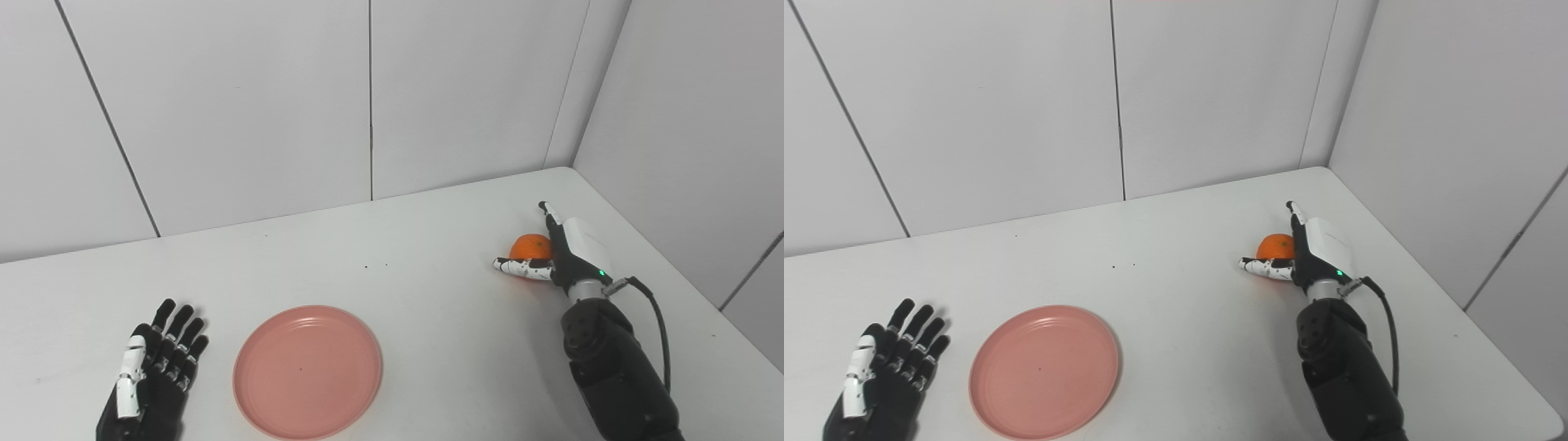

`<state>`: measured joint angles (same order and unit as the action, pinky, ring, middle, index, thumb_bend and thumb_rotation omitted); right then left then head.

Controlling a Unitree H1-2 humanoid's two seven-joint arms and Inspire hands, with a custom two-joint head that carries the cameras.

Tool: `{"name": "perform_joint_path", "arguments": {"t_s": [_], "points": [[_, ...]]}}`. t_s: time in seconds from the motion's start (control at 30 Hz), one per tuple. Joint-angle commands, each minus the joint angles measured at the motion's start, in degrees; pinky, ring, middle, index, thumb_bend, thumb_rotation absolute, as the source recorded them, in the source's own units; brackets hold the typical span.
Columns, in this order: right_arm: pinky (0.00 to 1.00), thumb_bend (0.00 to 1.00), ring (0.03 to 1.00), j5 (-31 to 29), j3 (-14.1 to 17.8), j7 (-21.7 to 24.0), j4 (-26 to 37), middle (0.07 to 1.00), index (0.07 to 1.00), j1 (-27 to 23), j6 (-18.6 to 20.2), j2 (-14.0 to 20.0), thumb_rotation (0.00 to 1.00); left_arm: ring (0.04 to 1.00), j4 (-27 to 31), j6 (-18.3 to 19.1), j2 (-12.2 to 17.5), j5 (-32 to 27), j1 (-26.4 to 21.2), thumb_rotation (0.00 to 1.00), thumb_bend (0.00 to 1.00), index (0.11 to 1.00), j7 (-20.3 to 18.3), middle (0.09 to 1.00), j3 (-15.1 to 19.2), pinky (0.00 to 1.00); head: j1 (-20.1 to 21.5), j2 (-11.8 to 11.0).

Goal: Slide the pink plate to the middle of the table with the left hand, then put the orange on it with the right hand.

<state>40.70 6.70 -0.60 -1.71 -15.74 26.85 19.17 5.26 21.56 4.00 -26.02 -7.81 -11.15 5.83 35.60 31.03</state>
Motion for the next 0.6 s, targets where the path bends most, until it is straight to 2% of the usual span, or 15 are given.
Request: {"name": "perform_joint_path", "arguments": {"t_s": [0.0, 0.17, 0.33, 0.57], "points": [[0.74, 1.00, 0.861, 0.6, 0.6, 0.2, 0.4, 0.918, 0.927, -2.5, 0.1, 1.5, 0.43, 0.976, 0.1, 1.6, 0.5, 0.4, 0.1, 1.00, 0.28, 0.969, 0.6, 0.974, -0.1, 1.00, 0.0, 0.1], [0.74, 1.00, 0.862, 1.1, 0.8, 1.9, 0.1, 0.922, 0.929, -2.7, 0.1, 1.3, 0.44, 0.972, 0.6, 1.8, 0.4, 0.6, 0.2, 1.00, 0.29, 0.968, 0.9, 0.970, -0.1, 1.00, -0.1, 0.3], [0.77, 1.00, 0.881, 2.0, 2.1, 4.8, 0.2, 0.932, 0.930, -3.1, 0.1, 0.4, 0.45, 0.981, -0.1, 1.4, 0.4, 0.1, 0.2, 1.00, 0.29, 0.977, 0.5, 0.978, 0.1, 1.00, -0.2, 0.6], [0.75, 1.00, 0.865, 4.7, 3.5, 7.2, 0.5, 0.912, 0.914, -3.5, 0.1, -0.7, 0.44, 0.982, 0.2, 1.7, 0.4, 0.5, 0.3, 1.00, 0.29, 0.976, 0.7, 0.978, 0.0, 1.00, -0.2, 0.8]]}}
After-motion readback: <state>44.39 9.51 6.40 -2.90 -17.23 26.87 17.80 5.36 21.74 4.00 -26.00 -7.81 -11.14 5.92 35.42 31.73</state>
